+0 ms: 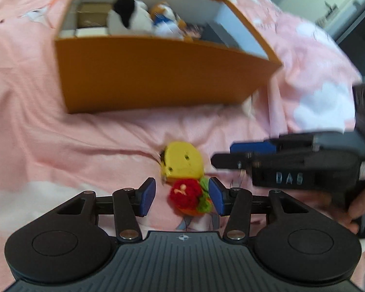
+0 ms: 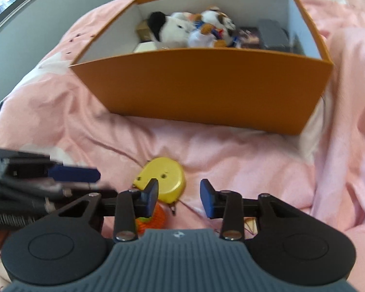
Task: Organize objects
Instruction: 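Move both tools back to the toys beside the box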
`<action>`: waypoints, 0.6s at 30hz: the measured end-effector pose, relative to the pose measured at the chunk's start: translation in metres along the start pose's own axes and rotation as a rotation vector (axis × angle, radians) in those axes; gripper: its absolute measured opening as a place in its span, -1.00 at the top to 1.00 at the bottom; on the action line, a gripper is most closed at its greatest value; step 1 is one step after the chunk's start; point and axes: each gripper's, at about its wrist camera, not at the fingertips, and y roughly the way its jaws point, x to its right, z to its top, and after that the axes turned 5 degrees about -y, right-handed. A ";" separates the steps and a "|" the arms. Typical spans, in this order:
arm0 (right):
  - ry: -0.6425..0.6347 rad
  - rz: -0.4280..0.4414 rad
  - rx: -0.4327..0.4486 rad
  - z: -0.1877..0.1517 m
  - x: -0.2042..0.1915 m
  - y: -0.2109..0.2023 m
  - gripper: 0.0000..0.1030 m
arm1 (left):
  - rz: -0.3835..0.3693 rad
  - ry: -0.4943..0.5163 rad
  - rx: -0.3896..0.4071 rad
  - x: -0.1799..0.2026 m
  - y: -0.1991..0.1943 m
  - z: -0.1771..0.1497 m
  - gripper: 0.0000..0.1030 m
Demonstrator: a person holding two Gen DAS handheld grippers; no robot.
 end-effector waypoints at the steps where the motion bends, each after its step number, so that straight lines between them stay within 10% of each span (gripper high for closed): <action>1: 0.010 0.000 -0.004 -0.001 0.002 0.000 0.21 | 0.004 0.015 -0.013 0.004 0.005 -0.001 -0.13; 18: -0.009 0.048 -0.013 0.001 0.000 0.006 0.06 | 0.037 -0.041 -0.089 0.000 0.025 -0.004 -0.06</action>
